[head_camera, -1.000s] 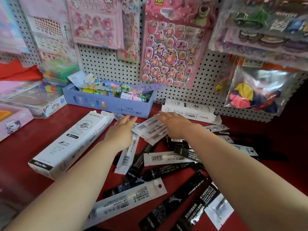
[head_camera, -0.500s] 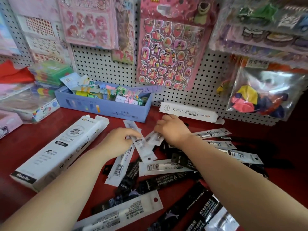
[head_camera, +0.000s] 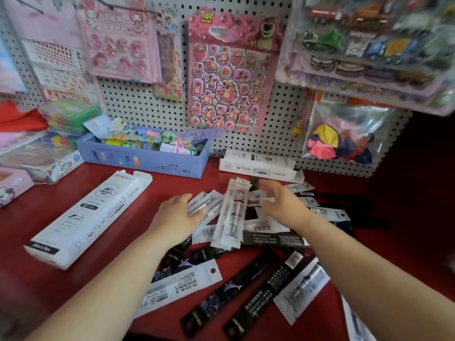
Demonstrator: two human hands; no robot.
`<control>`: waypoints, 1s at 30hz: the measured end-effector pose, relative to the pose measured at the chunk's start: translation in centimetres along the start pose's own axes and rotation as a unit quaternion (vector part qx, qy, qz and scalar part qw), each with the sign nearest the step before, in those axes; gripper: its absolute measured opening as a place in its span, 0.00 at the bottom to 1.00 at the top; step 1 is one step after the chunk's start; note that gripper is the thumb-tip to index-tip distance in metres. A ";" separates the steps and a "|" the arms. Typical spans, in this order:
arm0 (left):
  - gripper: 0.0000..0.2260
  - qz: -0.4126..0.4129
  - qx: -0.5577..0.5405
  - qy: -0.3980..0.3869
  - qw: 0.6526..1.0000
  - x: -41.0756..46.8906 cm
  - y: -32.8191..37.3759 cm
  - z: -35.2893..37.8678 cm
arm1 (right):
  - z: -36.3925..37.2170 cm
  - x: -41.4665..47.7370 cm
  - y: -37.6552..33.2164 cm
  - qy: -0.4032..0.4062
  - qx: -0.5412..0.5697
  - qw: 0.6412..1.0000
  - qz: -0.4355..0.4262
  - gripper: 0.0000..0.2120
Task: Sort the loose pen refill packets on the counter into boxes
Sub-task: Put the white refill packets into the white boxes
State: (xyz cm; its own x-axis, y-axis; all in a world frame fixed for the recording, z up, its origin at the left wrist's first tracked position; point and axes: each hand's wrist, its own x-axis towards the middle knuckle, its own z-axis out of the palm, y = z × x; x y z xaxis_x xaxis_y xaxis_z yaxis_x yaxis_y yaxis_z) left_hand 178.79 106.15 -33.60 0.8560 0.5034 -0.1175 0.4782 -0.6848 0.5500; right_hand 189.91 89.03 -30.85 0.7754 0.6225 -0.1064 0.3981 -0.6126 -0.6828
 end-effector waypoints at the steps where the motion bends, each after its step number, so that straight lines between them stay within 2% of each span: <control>1: 0.26 -0.010 0.034 -0.009 0.999 0.0 0.1 0.2 | 0.5 -0.2 -0.2 -0.002 0.049 0.999 0.025 0.25; 3: 0.25 -0.022 0.091 -0.003 0.996 0.1 0.2 0.6 | 2.0 -0.6 -0.5 -0.010 0.059 0.997 0.043 0.25; 5: 0.22 -0.029 0.094 0.018 0.995 0.4 0.3 0.5 | 3.3 -0.6 -0.9 0.008 -0.047 0.998 0.033 0.23; 7: 0.23 -0.037 0.051 0.024 0.998 0.7 0.5 0.2 | 4.4 -0.8 -1.1 0.035 -0.127 0.991 0.023 0.19; 9: 0.27 -0.054 -0.009 0.004 0.999 1.1 0.8 -0.4 | 4.9 -0.9 -1.3 0.046 -0.129 0.990 0.024 0.17; 14: 0.32 -0.093 -0.114 -0.015 0.989 1.7 0.6 -1.5 | 4.9 -0.1 -1.7 0.052 -0.113 0.990 0.071 0.29; 16: 0.27 -0.097 -0.146 -0.008 0.985 1.8 0.3 -1.6 | 4.7 0.5 -2.0 0.033 -0.095 0.990 0.100 0.30; 18: 0.11 -0.096 -0.191 -0.001 0.977 1.8 -0.2 -1.7 | 4.5 1.1 -2.4 0.013 -0.091 0.988 0.125 0.29; 19: 0.06 -0.097 -0.208 0.001 0.973 1.8 -0.5 -1.8 | 4.5 1.3 -2.7 0.006 -0.097 0.986 0.136 0.27; 23: 0.10 -0.104 -0.216 0.010 0.971 1.8 -1.7 -2.4 | 4.7 1.9 -3.7 0.024 -0.118 0.980 0.161 0.24; 27: 0.08 -0.106 -0.236 0.027 0.966 2.3 -2.6 -2.9 | 5.9 2.2 -4.7 0.032 -0.209 0.966 0.147 0.40; 28: 0.07 -0.103 -0.245 0.029 0.963 2.4 -2.8 -3.0 | 6.2 2.3 -4.8 0.027 -0.237 0.961 0.140 0.42; 30: 0.08 -0.102 -0.265 0.029 0.958 2.4 -3.0 -3.2 | 6.6 2.6 -4.8 0.025 -0.266 0.955 0.128 0.37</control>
State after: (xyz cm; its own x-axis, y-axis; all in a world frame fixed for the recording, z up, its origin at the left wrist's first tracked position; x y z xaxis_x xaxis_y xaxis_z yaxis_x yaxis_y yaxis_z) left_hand 178.77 111.07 -32.92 0.7355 0.6376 -0.2291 0.4537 -0.2123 0.8655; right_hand 186.78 96.81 -32.67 0.8983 0.4023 -0.1765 0.3740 -0.9111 -0.1732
